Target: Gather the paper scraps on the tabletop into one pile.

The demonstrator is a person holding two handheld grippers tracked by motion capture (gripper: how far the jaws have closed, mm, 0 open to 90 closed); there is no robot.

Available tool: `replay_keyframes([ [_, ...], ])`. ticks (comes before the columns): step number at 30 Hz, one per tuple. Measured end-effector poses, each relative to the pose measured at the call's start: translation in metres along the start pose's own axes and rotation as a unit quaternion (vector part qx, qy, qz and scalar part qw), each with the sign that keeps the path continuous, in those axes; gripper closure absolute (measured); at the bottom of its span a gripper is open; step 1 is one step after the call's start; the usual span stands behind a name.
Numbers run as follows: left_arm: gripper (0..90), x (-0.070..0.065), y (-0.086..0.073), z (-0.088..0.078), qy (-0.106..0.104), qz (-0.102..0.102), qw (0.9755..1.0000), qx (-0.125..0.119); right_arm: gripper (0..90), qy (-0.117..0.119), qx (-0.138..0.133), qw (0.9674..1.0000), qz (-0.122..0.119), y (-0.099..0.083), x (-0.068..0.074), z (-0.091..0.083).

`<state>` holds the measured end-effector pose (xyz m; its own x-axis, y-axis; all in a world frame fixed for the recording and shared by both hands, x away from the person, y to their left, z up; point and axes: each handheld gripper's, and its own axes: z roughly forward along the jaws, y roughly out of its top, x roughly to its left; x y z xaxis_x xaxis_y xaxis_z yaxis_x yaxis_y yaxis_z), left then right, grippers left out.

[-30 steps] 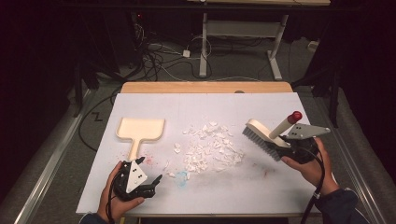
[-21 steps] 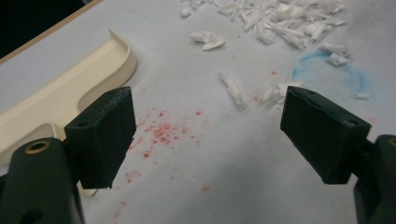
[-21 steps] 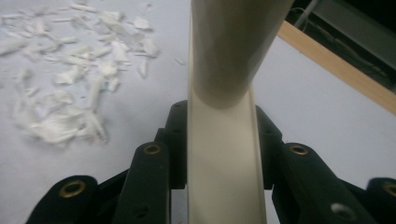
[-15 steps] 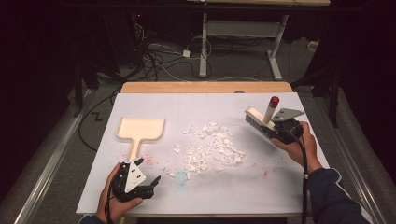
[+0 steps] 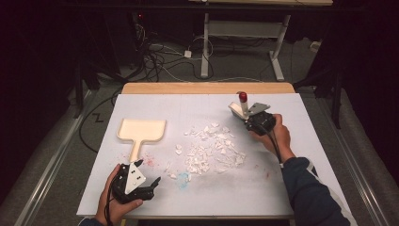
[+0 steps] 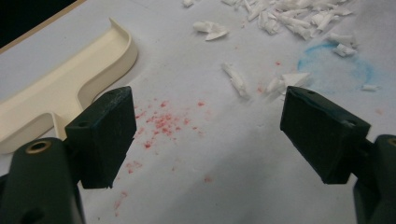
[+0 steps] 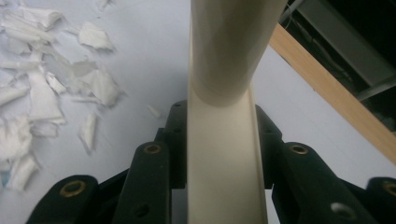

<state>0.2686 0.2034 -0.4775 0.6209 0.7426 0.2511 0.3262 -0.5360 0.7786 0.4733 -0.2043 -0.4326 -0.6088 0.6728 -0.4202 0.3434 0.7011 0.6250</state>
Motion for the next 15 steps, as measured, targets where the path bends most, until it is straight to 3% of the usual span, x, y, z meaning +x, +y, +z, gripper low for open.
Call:
replay_keyframes([
  [5,17.4,0.0,0.0,0.0,-0.004,0.002,1.0,-0.001,68.0,0.007,0.001,0.9997,-0.024,0.01,0.021,0.009],
  [6,17.4,0.0,0.0,0.0,-0.005,0.003,1.0,0.0,68.0,0.01,-0.009,0.9992,-0.039,0.013,0.03,0.009],
  [9,17.4,0.0,0.0,0.001,-0.009,0.004,1.0,0.001,67.9,0.041,-0.027,0.9977,-0.048,0.015,0.041,0.006],
  [10,17.4,0.0,0.0,0.001,-0.009,0.004,1.0,0.001,67.9,0.041,-0.027,0.9977,-0.048,0.015,0.041,0.006],
  [11,17.4,0.0,0.0,0.001,-0.009,0.004,1.0,0.001,67.8,0.065,-0.04,0.9949,-0.066,0.014,0.05,0.001],
  [12,17.4,0.0,0.0,0.0,-0.01,0.003,0.9999,0.0,67.8,0.065,-0.04,0.9949,-0.066,0.014,0.05,0.001],
  [13,17.4,0.0,-0.001,0.0,-0.01,0.003,0.9999,-0.001,67.7,0.095,-0.046,0.9907,-0.085,0.01,0.06,-0.009],
  [14,17.4,0.0,-0.001,0.0,-0.013,0.003,0.9999,0.002,67.6,0.107,-0.049,0.9886,-0.094,0.009,0.063,-0.013],
  [15,17.4,0.0,-0.001,0.0,-0.013,0.003,0.9999,0.002,67.6,0.107,-0.049,0.9886,-0.094,0.009,0.063,-0.013],
])
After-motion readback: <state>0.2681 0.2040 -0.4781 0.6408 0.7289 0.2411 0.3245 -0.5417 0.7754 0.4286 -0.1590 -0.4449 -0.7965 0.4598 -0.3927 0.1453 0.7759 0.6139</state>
